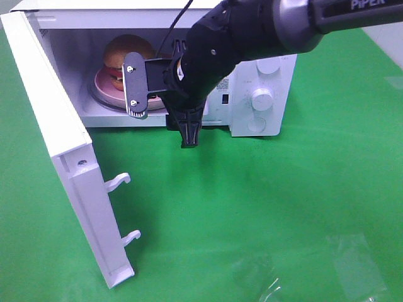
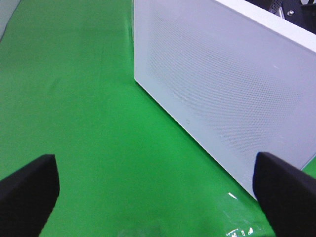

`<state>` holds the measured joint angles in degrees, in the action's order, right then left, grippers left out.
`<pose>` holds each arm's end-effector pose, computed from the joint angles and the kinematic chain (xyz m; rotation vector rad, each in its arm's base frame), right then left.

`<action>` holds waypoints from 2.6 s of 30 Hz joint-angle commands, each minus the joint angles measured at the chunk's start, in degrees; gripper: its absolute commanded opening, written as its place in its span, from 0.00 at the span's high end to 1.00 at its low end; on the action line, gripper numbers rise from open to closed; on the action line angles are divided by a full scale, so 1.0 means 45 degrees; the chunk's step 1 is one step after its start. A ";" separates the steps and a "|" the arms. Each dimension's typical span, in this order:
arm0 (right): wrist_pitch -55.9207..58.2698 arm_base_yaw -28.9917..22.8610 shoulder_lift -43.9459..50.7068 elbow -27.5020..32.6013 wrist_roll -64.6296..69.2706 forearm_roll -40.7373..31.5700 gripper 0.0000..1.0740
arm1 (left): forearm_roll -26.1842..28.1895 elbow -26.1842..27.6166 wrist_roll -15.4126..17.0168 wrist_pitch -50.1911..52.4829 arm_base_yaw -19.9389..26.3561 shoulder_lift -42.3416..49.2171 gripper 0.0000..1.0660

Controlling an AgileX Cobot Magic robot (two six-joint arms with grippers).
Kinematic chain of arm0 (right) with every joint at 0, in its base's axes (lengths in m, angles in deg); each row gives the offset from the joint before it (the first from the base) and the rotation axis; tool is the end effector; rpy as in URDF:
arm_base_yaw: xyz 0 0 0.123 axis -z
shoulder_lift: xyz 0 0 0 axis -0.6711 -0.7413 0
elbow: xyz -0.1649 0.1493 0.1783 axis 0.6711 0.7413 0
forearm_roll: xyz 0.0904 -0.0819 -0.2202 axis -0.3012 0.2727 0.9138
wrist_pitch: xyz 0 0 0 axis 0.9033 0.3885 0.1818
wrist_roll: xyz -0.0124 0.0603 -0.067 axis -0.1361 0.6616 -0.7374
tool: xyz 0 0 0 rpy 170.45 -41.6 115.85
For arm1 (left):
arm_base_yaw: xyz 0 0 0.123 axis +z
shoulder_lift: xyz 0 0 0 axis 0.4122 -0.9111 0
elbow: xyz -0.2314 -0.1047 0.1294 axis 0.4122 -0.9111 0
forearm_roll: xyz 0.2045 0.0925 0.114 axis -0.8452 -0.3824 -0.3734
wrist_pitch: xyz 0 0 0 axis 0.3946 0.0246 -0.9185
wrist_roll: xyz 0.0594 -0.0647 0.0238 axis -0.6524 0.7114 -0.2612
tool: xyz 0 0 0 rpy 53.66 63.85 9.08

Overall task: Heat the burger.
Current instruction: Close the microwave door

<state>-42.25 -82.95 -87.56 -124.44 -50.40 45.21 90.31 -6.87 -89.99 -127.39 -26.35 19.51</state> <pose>0.3532 0.2911 0.1816 -1.8877 1.5504 -0.3114 -0.0070 -0.0112 0.2827 0.1053 1.9988 -0.1553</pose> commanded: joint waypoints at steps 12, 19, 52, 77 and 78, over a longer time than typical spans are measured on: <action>-0.0038 0.0025 0.3540 0.3769 0.3922 0.0535 0.41 | 0.0000 -0.0013 -0.0038 0.0076 0.0025 0.0229 0.06; 0.0000 0.0076 0.5360 0.5971 0.5755 0.0547 0.41 | 0.0000 -0.0013 -0.0038 0.0076 0.0025 0.0229 0.06; 0.7041 0.0051 1.2452 0.9587 1.2414 -0.0471 0.28 | 0.0000 -0.0013 -0.0038 0.0076 0.0025 0.0229 0.06; 0.9371 0.5106 1.9710 1.1243 1.1739 -0.1884 0.29 | 0.0000 -0.0013 -0.0038 0.0076 0.0025 0.0229 0.06; 0.9371 0.5106 1.9710 1.1243 1.1739 -0.1884 0.29 | 0.0000 -0.0013 -0.0038 0.0076 0.0025 0.0229 0.06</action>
<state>-0.25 -60.55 0.67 -74.31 2.88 37.13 90.31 -6.87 -89.99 -127.39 -26.35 19.51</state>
